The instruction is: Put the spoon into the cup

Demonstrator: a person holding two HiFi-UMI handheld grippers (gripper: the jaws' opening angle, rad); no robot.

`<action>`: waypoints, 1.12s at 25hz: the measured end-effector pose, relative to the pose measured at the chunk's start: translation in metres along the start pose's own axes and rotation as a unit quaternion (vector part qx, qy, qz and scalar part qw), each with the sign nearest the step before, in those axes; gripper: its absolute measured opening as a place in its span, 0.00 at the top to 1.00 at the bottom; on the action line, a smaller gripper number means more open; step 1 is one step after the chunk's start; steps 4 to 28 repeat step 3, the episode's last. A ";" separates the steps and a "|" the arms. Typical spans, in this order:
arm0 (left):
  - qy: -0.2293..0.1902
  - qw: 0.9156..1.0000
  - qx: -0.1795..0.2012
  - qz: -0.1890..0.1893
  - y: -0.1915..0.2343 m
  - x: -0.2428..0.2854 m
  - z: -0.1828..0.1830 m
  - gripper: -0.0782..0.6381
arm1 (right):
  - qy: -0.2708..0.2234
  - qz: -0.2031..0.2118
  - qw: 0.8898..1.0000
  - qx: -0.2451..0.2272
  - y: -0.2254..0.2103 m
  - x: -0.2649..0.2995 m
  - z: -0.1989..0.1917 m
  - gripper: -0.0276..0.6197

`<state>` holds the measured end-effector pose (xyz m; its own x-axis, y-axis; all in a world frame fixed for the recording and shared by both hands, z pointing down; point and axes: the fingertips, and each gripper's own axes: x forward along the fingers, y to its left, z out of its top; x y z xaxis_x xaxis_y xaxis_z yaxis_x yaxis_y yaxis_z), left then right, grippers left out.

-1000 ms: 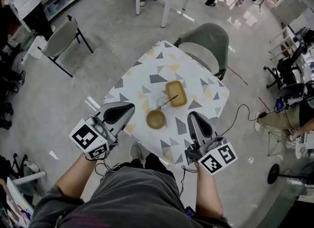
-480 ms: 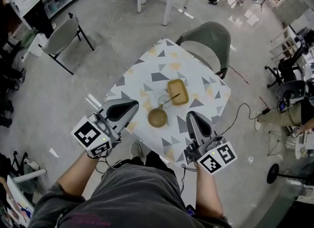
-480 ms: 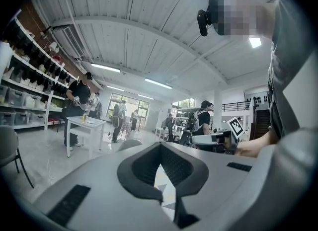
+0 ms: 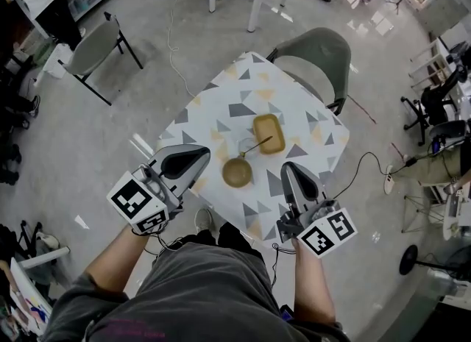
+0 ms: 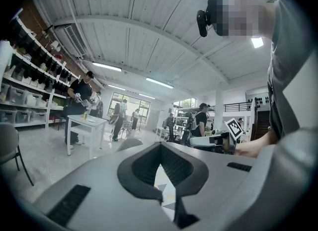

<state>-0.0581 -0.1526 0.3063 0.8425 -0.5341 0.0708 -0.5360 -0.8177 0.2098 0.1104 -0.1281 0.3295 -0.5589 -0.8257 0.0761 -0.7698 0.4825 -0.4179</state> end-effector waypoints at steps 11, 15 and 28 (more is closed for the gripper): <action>0.000 1.000 0.000 0.000 0.001 0.003 -0.001 0.87 | 0.003 0.000 1.000 0.002 -0.005 0.001 -0.001 0.93; 0.000 1.000 0.000 0.000 0.001 0.003 -0.001 0.87 | 0.003 0.000 1.000 0.002 -0.005 0.001 -0.001 0.93; 0.000 1.000 0.000 0.000 0.001 0.003 -0.001 0.87 | 0.003 0.000 1.000 0.002 -0.005 0.001 -0.001 0.93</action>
